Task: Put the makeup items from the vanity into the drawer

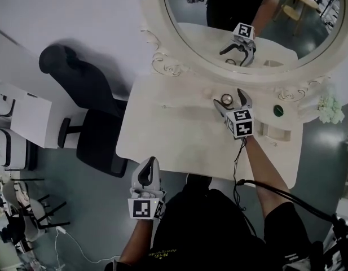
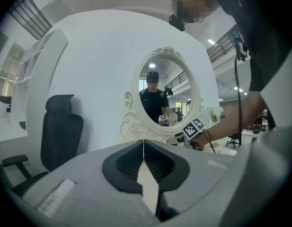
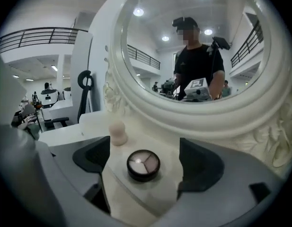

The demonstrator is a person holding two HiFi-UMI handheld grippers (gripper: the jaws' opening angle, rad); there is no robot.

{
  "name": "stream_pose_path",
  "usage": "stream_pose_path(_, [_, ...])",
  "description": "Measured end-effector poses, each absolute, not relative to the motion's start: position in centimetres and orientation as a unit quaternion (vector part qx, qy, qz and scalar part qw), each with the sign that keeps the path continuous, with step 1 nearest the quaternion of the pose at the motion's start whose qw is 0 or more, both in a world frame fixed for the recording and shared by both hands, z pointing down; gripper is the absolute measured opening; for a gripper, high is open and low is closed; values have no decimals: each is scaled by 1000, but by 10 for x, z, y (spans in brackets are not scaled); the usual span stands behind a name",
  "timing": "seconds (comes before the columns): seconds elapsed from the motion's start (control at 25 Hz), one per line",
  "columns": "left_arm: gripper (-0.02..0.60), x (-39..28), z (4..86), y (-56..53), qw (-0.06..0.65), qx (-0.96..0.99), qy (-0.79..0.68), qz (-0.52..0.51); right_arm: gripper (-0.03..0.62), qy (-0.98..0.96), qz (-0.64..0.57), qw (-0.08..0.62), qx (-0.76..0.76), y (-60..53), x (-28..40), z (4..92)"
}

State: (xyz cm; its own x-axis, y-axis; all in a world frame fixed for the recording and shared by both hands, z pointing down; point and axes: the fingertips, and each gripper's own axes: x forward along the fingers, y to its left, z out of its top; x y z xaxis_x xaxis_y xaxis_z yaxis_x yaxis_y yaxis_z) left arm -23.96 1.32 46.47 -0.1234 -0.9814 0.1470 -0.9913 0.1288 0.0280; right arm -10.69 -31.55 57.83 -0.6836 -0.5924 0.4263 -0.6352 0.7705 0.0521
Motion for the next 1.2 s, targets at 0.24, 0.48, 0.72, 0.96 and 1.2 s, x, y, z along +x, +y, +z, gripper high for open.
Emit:
stream_pose_path(0.24, [22, -244, 475, 19, 78, 653, -752, 48, 296, -891, 74, 297, 337, -326, -101, 602])
stream_pose_path(0.48, [22, -239, 474, 12, 76, 658, -747, 44, 244, -870, 111, 352, 327, -324, -100, 615])
stream_pose_path(0.72, [22, -237, 470, 8, 70, 661, -746, 43, 230, -869, 121, 361, 316, -322, -100, 614])
stream_pose_path(0.96, [23, -236, 473, -1, 65, 675, -734, 49, 230, -890, 116, 313, 312, -310, -93, 583])
stream_pose_path(1.2, [22, -210, 472, -31, 62, 718, -692, 41, 229, -899, 86, 257, 344, -298, -50, 518])
